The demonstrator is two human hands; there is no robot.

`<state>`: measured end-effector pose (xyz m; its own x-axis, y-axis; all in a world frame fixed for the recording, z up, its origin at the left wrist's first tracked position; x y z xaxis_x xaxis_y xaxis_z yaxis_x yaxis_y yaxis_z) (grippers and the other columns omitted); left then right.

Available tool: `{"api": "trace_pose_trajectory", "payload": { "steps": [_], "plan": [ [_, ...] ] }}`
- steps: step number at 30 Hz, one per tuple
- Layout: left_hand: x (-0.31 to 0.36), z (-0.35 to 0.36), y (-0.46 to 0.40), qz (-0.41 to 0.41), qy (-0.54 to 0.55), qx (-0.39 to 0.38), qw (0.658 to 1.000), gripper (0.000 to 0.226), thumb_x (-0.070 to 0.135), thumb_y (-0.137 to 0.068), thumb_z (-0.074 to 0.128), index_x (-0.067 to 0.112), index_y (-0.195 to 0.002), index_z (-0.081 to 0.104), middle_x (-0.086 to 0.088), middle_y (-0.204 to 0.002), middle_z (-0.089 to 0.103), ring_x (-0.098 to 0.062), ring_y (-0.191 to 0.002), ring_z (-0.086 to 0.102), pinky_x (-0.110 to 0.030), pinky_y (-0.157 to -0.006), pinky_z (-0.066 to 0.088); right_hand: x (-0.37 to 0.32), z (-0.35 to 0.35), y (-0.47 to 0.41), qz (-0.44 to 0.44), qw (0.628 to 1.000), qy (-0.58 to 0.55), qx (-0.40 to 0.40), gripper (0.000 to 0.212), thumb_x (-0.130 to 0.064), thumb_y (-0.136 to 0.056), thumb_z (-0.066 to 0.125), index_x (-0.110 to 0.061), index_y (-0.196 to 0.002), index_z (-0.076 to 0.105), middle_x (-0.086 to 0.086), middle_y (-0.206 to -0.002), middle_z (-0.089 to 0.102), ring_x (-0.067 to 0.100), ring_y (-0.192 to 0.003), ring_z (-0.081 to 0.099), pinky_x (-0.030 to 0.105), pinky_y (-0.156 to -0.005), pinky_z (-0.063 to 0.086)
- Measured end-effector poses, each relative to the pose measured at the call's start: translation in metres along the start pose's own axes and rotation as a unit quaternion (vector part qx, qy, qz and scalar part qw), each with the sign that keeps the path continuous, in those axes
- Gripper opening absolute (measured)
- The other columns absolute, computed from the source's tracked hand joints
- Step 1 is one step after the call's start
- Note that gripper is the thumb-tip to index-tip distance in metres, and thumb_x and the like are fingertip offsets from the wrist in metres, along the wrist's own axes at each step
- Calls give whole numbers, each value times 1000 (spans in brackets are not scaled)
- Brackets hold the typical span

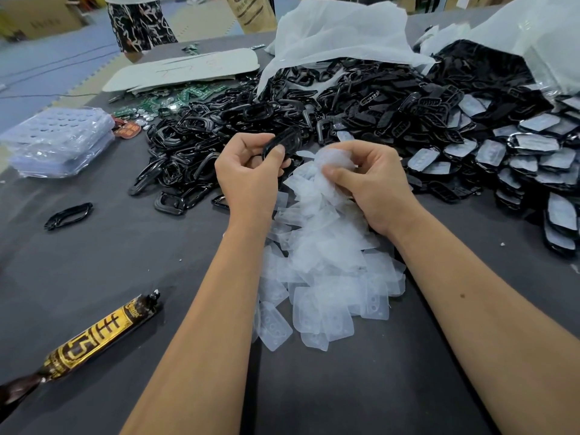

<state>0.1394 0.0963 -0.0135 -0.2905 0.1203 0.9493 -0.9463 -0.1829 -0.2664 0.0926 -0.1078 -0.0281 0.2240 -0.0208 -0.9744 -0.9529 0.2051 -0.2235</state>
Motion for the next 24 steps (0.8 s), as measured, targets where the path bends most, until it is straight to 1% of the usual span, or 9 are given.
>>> {"api": "trace_pose_trajectory", "payload": {
  "steps": [3,4,7,10,13,15,17,20,24],
  "plan": [
    [-1,1,0,1,0,-6,1000,16,-3,-87,73,12,-89,70,-11,-86,74,-23,-71,75,-21,-63,55,-1,3,0,-4,1000,-6,-7,5,-1,-90,77,0,-94,75,7,-74,70,15,-61,64,24,-56,54],
    [-1,1,0,0,2,-7,1000,16,-3,-87,73,12,-89,70,-11,-86,74,-22,-71,76,-21,-62,54,-2,4,1,-6,1000,1,-11,7,-4,-90,78,1,-91,74,9,-70,68,16,-56,63,25,-53,53],
    [-2,4,1,-3,4,-21,1000,16,-4,-87,73,11,-89,70,-9,-84,75,-22,-70,75,-21,-63,54,-3,3,2,-18,1000,25,1,31,-18,-96,75,5,-80,61,11,-59,63,18,-43,55,26,-42,45],
    [-3,8,1,-8,2,-42,999,16,-5,-87,73,11,-89,70,-10,-83,74,-22,-70,73,-21,-63,55,-6,-1,3,-23,999,25,32,49,-31,-102,68,4,-73,50,17,-56,50,15,-40,45,22,-38,37],
    [-3,12,2,-6,-9,-54,998,18,-6,-87,73,11,-90,69,-16,-85,73,-24,-71,72,-21,-63,55,-6,-2,3,-31,999,17,33,45,-28,-103,66,-6,-65,55,8,-56,47,11,-45,44,16,-42,37],
    [-2,12,3,-2,-9,-55,998,18,-7,-88,72,10,-90,69,-23,-87,72,-28,-73,70,-21,-64,56,-4,-1,2,-28,999,4,21,27,-20,-101,69,-6,-78,69,-1,-57,55,9,-47,49,17,-45,39],
    [-2,12,2,-3,-8,-53,999,17,-7,-88,72,9,-90,69,-26,-90,71,-31,-75,69,-20,-64,56,-1,0,1,-21,1000,-1,8,13,-10,-99,70,2,-96,74,1,-62,63,12,-52,55,20,-47,43],
    [-4,12,2,-6,-9,-51,999,17,-7,-88,72,9,-90,69,-21,-86,71,-31,-74,69,-20,-64,56,-1,3,1,-15,1000,-6,-8,11,2,-97,67,6,-106,72,8,-74,73,15,-60,65,23,-49,50],
    [-5,11,0,-5,-11,-46,999,17,-6,-88,72,11,-89,70,-14,-84,73,-27,-72,71,-21,-63,55,-1,8,2,5,999,-4,-33,25,15,-98,56,3,-113,71,15,-100,79,24,-67,73,25,-54,56]
  ]
}}
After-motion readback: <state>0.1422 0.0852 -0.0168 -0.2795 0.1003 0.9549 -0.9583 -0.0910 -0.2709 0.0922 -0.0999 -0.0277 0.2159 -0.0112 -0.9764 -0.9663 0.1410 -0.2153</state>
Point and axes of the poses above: each hand's wrist, its own y-axis away from the middle knuckle, its own z-axis out of the palm, x = y × z, the point moved 10 cm from there along -y, towards the middle knuckle
